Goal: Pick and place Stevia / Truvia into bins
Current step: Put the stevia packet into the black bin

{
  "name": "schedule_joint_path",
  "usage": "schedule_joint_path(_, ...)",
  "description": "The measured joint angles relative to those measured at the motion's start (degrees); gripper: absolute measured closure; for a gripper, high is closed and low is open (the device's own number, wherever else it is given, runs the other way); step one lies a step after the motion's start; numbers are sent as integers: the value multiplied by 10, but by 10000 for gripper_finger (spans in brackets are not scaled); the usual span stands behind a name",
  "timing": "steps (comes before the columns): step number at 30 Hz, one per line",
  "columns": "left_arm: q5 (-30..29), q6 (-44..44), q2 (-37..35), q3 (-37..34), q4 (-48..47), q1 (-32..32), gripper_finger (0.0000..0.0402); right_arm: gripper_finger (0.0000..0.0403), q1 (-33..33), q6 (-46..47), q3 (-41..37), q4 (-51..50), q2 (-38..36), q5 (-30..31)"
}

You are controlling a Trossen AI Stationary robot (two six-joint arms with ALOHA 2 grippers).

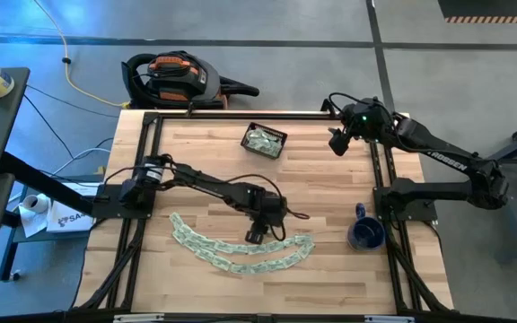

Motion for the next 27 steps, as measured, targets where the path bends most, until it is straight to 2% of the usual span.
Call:
schedule_joint_path(3, -5, 12, 16, 3, -13, 6, 208, 157, 0, -1, 0, -9, 0, 4)
schedule_joint_path(5, -25, 26, 20, 3, -21, 9, 235, 157, 0, -1, 0, -14, 0, 13)
schedule_joint_path(11, -66, 51, 17, 21, -52, 59, 374, 157, 0, -12, 0, -18, 0, 47)
schedule_joint_path(13, -93, 51, 20, 54, -84, 83, 379, 157, 0, -15, 0, -10, 0, 52)
schedule_joint_path(16, -132, 77, 23, 127, -169, 118, 356, 157, 0, -16, 0, 10, -5, 52)
schedule_joint_path(19, -163, 129, 9, 209, -193, 159, 351, 157, 0, -15, 0, 37, -15, 53)
schedule_joint_path(22, -163, 169, 8, 269, -222, 208, 378, 157, 0, -7, 0, 45, -24, 74)
schedule_joint_path(27, -120, 187, 10, 288, -207, 292, 370, 157, 0, 4, 0, 32, -27, 102)
